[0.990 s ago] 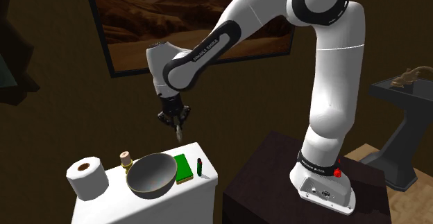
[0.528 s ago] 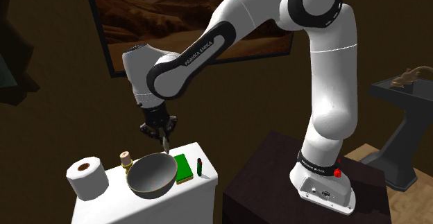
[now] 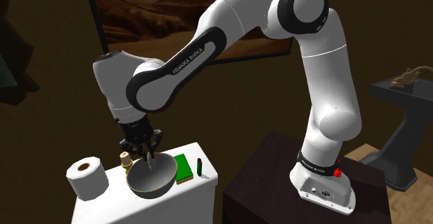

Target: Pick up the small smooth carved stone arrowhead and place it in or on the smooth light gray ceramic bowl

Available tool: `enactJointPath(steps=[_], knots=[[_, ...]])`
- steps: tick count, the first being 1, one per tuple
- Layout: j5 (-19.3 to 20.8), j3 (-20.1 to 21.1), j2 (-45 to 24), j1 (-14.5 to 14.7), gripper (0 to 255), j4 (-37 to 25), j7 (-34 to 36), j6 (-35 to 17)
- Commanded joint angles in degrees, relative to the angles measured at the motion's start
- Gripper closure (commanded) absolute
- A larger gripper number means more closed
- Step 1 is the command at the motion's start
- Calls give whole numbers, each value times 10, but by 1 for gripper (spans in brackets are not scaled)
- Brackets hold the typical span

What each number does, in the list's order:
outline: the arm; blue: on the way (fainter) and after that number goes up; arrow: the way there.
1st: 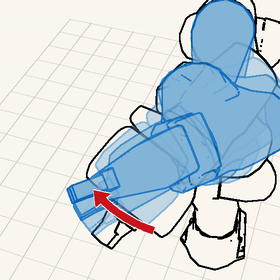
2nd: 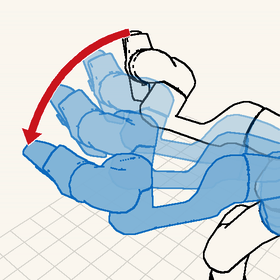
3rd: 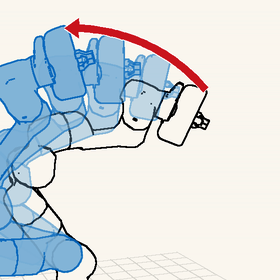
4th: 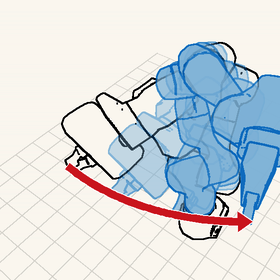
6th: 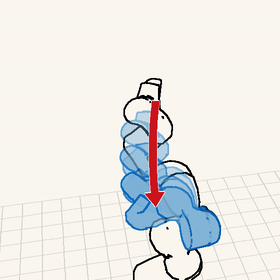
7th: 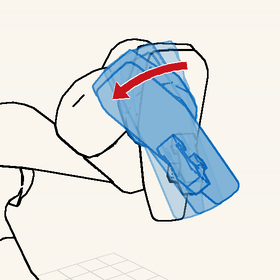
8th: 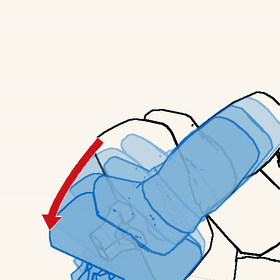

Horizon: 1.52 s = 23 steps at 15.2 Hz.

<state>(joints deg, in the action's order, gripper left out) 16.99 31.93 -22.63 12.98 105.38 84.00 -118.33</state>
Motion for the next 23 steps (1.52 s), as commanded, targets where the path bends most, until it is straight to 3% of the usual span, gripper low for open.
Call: enactJointPath(steps=[1, 12, 20, 21, 23], knots=[[6, -2, -9, 4, 255, 3, 7, -10], [43, -23, -62, 19, 255, 21, 32, -74], [43, -23, -62, 19, 255, 21, 32, -74], [43, -23, -62, 19, 0, 21, 32, -74], [43, -23, -62, 19, 0, 21, 32, -74]])
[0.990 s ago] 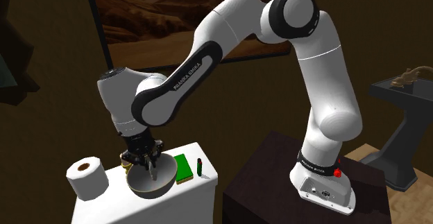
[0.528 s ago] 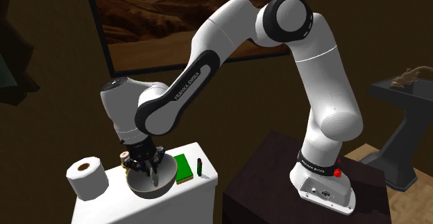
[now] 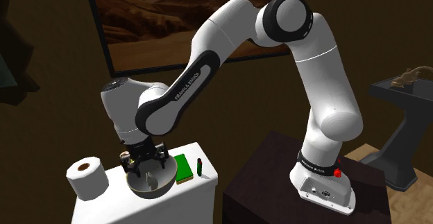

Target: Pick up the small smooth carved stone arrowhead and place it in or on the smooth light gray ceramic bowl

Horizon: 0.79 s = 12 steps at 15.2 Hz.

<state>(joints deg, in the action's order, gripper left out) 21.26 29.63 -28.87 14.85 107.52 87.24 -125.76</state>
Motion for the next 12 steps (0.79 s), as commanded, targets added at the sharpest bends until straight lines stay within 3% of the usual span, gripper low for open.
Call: enactJointPath(steps=[1, 3, 7, 12], knots=[[0, 0, 0, 0, 0, 0, 0, 0], [0, 0, 0, 0, 0, 0, 0, 0], [-27, 17, 36, -7, 0, -25, -17, 57], [-27, 17, 36, -7, 0, -25, -17, 57]])
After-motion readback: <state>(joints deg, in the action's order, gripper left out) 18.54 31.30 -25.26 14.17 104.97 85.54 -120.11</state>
